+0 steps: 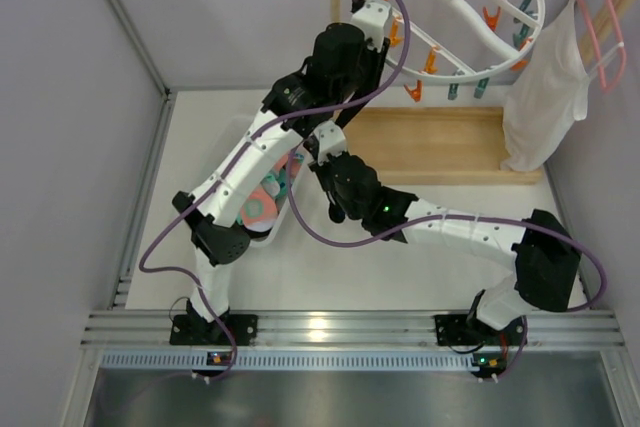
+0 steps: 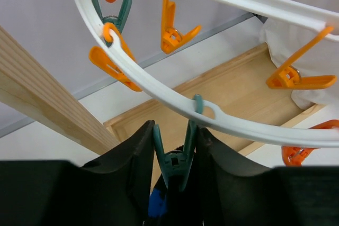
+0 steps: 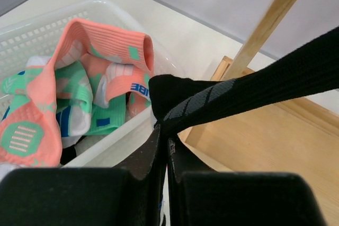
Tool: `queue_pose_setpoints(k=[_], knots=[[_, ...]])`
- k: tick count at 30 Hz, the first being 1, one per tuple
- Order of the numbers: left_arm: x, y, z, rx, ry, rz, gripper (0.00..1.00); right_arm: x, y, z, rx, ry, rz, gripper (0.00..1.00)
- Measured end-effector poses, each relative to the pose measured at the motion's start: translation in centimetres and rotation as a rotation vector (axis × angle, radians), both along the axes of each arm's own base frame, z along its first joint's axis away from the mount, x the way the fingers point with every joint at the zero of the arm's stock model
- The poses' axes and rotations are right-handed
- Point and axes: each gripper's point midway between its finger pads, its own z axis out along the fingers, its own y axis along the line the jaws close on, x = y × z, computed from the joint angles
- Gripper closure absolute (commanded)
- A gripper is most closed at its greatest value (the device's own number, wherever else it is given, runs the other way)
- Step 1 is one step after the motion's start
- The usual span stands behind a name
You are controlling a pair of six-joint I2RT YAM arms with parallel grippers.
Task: Remove the socks clipped to the hanger
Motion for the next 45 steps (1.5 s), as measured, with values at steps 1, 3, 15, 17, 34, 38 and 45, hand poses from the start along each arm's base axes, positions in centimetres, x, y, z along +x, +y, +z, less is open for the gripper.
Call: queue_pose_setpoints(k=[1,3,15,17,34,38,45], knots=[[0.0,-0.1,0.0,-0.002,-0.002,-0.003,0.71,0.0,0.0,0.0,-0.001,0.000,0.002,1.00],[0.1,-0.3,0.3,-0.010,-0.010,-0.006,0.75,-0.1,0.2,-0.1,-0.002,0.005,0.012,1.00],[0.0,-0.1,-0.2,-0.027,0.007,0.012,0.21,-4.6,-2.1,-3.0,0.050,0.093,0.153,1.00],[-0.3,0.5,-0.8,-0.022,0.026,0.032,0.03,-5.6,-2.6,-2.3,0.095,0.096,0.182,1.00],[-12.2,24.9,1.6,-0.149,-0.064,0.672,0.01,-5.9,-1.1,3.8,0.291,0.107,0.364,1.00],[-15.4,29.8,2.7,-0.212,-0.117,0.783,0.01,-4.6,2.9,6.6,0.329,0.101,0.447,1.00],[-18.4,34.0,2.3,-0.226,-0.143,0.859,0.01,-0.9,12.1,9.7,0.443,0.091,0.582,1.00]])
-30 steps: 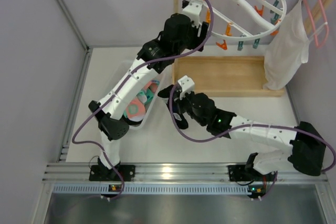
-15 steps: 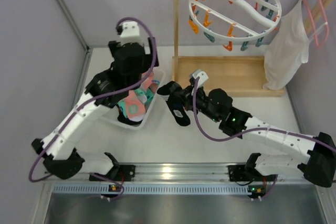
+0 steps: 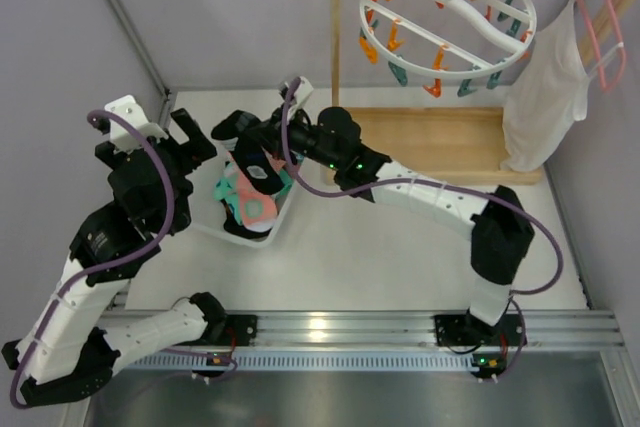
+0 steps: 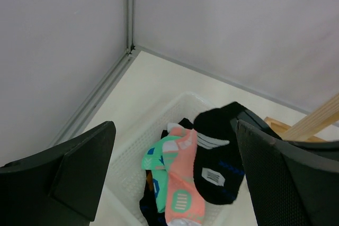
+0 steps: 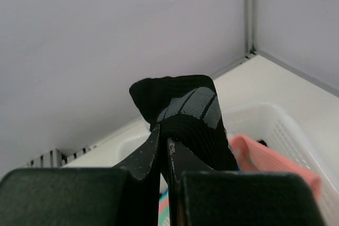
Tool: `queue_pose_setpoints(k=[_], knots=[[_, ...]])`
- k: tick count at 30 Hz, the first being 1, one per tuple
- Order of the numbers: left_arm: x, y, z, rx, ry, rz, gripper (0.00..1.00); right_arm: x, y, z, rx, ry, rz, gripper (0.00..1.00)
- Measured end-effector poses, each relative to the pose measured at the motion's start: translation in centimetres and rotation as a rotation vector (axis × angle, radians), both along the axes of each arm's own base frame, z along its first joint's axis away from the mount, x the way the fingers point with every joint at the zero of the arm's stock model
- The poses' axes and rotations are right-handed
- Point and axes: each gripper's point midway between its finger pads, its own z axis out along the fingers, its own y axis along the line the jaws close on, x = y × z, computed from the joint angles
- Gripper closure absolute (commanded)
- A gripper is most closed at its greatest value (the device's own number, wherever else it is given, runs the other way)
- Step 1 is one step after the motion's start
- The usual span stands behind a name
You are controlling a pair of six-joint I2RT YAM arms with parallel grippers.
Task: Remove the socks clipped to the hanger
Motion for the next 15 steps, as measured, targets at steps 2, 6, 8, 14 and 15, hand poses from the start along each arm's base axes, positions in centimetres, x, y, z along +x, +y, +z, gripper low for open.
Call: queue_pose_setpoints(k=[2,6,8,14,15], knots=[[-0.4,0.5,0.1,0.009,-0.001,0.010,0.01,1.3,2.5,-0.7,0.022,0.025,0.022,1.00],[-0.6,0.9,0.0,0.030,0.008,0.016,0.01,4.4,6.4,-4.4,0.024,0.111,0.016,1.00],[-0.6,0.8,-0.1,0.037,0.014,0.010,0.02,6.2,7.4,-7.7,-0.007,0.176,-0.017,1.00],[-0.9,0.6,-0.6,0.045,0.026,-0.030,0.01,10.0,7.9,-18.7,-0.162,0.389,-0.147,1.00],[-0.9,0.5,-0.8,0.046,0.029,-0.036,0.01,10.4,7.7,-20.3,-0.187,0.420,-0.171,1.00]])
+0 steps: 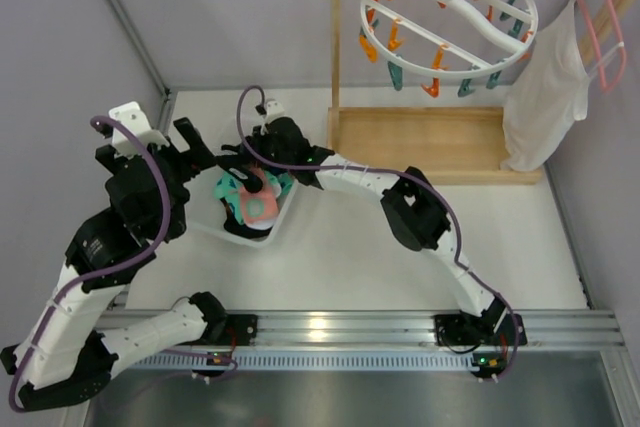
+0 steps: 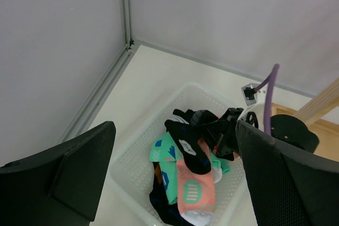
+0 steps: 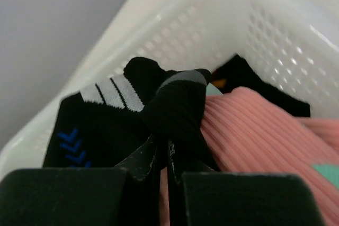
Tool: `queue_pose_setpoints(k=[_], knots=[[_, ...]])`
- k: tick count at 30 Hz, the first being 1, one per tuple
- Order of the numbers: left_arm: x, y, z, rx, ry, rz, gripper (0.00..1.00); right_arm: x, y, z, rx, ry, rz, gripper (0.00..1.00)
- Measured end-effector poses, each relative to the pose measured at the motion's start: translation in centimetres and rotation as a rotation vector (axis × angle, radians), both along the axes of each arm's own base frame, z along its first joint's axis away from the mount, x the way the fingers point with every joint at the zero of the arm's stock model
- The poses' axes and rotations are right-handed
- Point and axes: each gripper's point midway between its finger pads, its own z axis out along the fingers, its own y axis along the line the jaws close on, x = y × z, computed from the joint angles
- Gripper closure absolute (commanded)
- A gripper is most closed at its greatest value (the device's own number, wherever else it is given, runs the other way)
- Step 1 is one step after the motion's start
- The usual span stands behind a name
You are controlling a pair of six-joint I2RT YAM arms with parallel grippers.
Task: Remove the socks clipped to the hanger
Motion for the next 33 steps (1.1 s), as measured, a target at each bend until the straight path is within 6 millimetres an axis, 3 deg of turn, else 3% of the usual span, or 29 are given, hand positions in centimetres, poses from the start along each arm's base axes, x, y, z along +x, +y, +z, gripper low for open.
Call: queue_pose_setpoints(k=[4,10,16,19,24,25,29,33], knots=[[0.3,-1.0,-1.3,-0.002,0.024,-0.045,0.01,0.3,-1.1,-3.7,-0.074,0.091,-0.068,1.00],[0.4,-2.9,-5.0,-0.022,0.088,-0.135,0.01,0.4,-1.8,-4.6,-0.098,0.124,-0.104,0.98],[-0.4,-3.6,-6.6,-0.079,0.107,-0.197,0.01,-0.6,-2.4,-3.4,-0.093,0.130,-0.081,0.57],[-0.9,-3.4,-6.4,-0.101,0.096,-0.215,0.01,-1.0,-3.0,-0.7,-0.075,0.103,-0.071,0.52],[-1.1,-3.7,-6.6,-0.108,0.102,-0.235,0.01,-1.3,-5.1,7.5,0.003,0.005,-0.073,0.40],[-1.1,-3.7,-6.7,-0.106,0.106,-0.238,0.01,-1.4,-6.0,9.9,0.026,-0.026,-0.077,0.37],[-1.0,-4.0,-6.9,-0.094,0.117,-0.250,0.01,-2.3,-10.0,16.4,0.074,-0.116,-0.106,0.25],[-0.3,-5.1,-7.8,-0.066,0.158,-0.263,0.01,-4.7,-15.6,19.5,0.053,-0.170,-0.149,0.01]])
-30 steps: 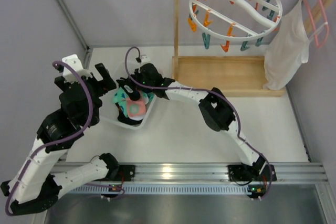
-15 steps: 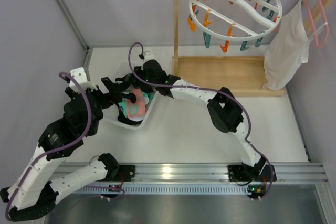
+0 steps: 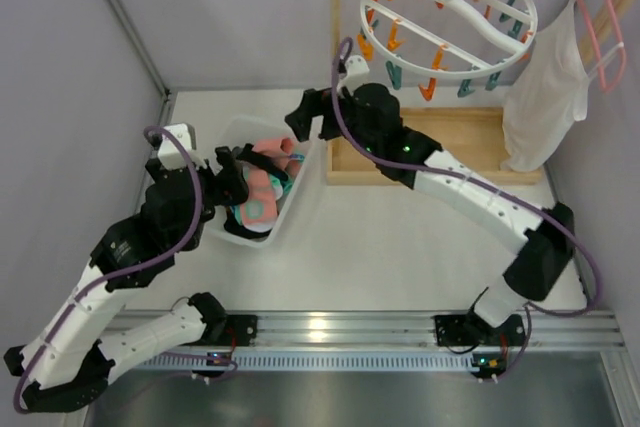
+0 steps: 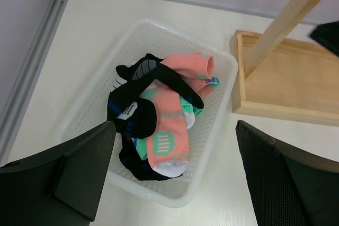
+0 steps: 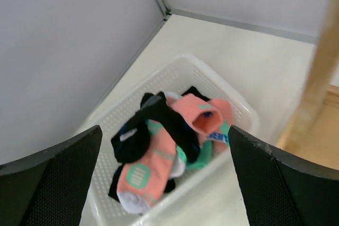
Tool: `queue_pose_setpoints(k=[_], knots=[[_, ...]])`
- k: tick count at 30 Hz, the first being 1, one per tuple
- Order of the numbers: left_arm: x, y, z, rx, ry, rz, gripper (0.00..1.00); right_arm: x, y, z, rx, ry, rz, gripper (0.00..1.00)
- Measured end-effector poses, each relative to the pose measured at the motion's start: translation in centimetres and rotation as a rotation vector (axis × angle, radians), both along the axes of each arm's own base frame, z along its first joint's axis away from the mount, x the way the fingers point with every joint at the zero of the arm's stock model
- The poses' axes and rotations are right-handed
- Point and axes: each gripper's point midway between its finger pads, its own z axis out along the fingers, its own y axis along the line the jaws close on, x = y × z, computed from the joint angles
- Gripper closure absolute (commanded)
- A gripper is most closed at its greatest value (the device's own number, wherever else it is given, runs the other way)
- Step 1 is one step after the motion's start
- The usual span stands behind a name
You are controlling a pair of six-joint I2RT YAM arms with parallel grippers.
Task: Remove the socks clipped to the hanger
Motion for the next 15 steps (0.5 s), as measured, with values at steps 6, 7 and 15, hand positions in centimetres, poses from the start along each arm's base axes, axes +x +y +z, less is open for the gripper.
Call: queue_pose_setpoints(k=[6,7,15], knots=[[1.6,-3.2,-3.0,0.071,0.109,-0.072,0.02,-5.1,-11.3,1.8,-0.061,-0.006,-0.162,0.00],[1.8,-3.7,-3.5,0.082,0.126,-0.090,0.01,-5.9,-13.2,2.2,-0.071,-0.010,-0.199,0.01],[3.5,-4.8,-6.5,0.110,0.254,-0.151,0.01,-13.2,-28.7,5.3,-0.163,-0.074,-0.483,0.01]])
